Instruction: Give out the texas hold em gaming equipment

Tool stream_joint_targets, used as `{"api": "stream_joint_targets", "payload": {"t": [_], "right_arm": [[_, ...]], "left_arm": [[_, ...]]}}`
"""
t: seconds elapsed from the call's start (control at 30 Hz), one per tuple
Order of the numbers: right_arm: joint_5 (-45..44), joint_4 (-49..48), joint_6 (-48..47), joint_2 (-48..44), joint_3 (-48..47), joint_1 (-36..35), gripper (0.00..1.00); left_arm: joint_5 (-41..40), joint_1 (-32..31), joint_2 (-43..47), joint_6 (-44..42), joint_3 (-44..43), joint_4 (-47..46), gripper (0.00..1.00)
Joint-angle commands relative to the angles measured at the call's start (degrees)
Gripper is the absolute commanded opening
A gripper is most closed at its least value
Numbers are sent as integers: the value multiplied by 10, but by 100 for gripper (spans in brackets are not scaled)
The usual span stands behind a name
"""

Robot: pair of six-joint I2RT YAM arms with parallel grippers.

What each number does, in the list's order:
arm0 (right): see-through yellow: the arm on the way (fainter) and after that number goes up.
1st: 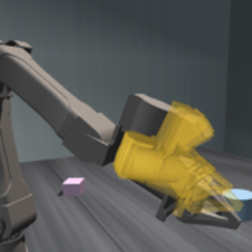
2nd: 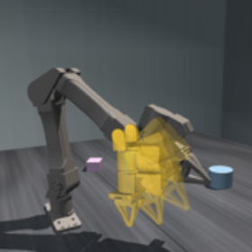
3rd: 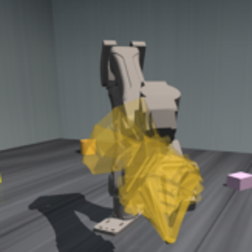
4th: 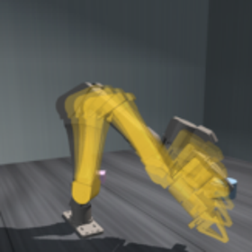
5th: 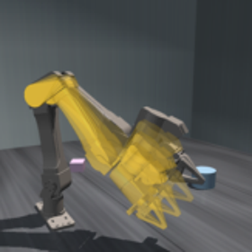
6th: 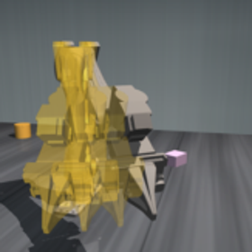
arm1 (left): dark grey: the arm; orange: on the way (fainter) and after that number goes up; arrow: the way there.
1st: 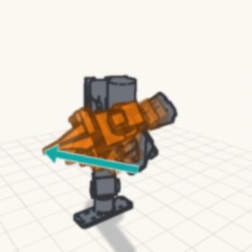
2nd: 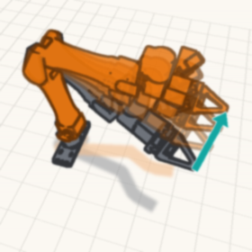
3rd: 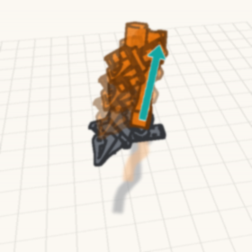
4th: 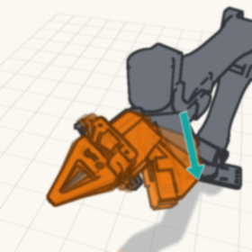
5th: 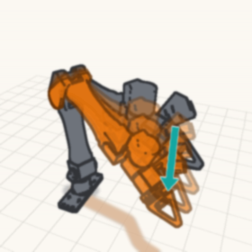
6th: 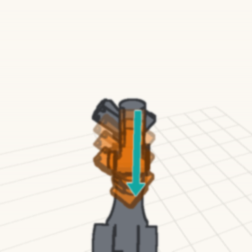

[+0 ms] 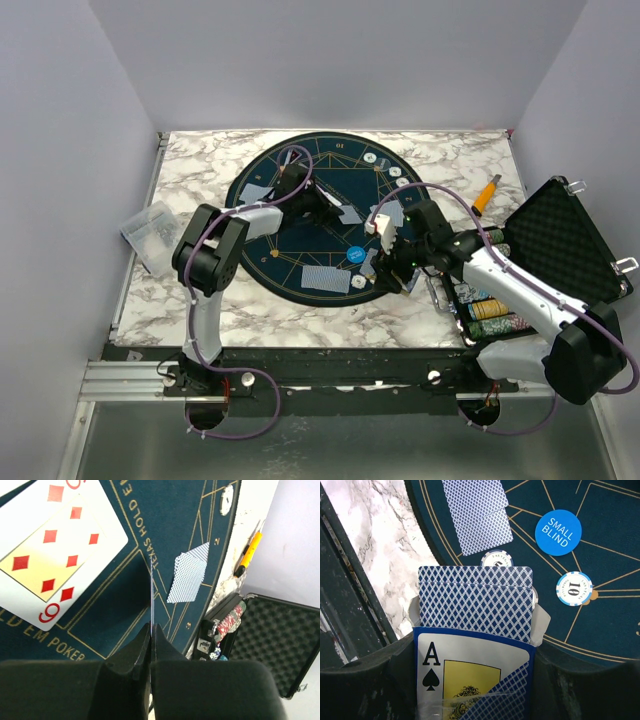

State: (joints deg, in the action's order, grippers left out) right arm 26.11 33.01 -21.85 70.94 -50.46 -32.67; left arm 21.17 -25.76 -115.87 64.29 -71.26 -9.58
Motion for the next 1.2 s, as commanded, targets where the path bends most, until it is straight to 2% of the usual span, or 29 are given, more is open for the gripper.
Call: {"api": "stream_joint_targets", "payload": {"t": [0.0, 0.1, 0.23, 0.47, 0.6, 0.67, 0.73, 0.83, 0.93, 1.0, 1.17], "right_arm": [[-9, -13, 4, -8, 7, -1, 1], [-6, -13, 3, -5, 6, -2, 1], [-5, -13, 3, -7, 5, -2, 1], [-10, -10, 3, -20, 11, -1, 1], [-8, -9, 1, -21, 12, -2, 1], [-5, -7, 1, -23, 11, -2, 1], [3, -5, 0, -25, 9, -1, 1], [25, -1, -8, -27, 11, -2, 1], [39, 1, -11, -30, 11, -2, 1], [44, 4, -12, -30, 8, -2, 1], [49, 15, -15, -29, 1, -2, 1]], "left_arm": [[-18, -2, -14, 9, -18, 4, 8], [-17, -2, -7, 7, -13, 11, 28], [-25, -2, 17, 0, 3, 19, 48], [-55, -1, 92, -56, 37, 78, 65], [-96, 2, 136, -112, 43, 163, 68], [-87, 3, 160, -152, 52, 174, 69], [-39, 2, 182, -197, 64, 168, 70], [142, 4, 197, -265, 83, 128, 70], [301, 1, 209, -247, 133, 20, 71], [339, -11, 211, -232, 145, -11, 72], [361, -54, 215, -237, 144, -25, 72]]}}
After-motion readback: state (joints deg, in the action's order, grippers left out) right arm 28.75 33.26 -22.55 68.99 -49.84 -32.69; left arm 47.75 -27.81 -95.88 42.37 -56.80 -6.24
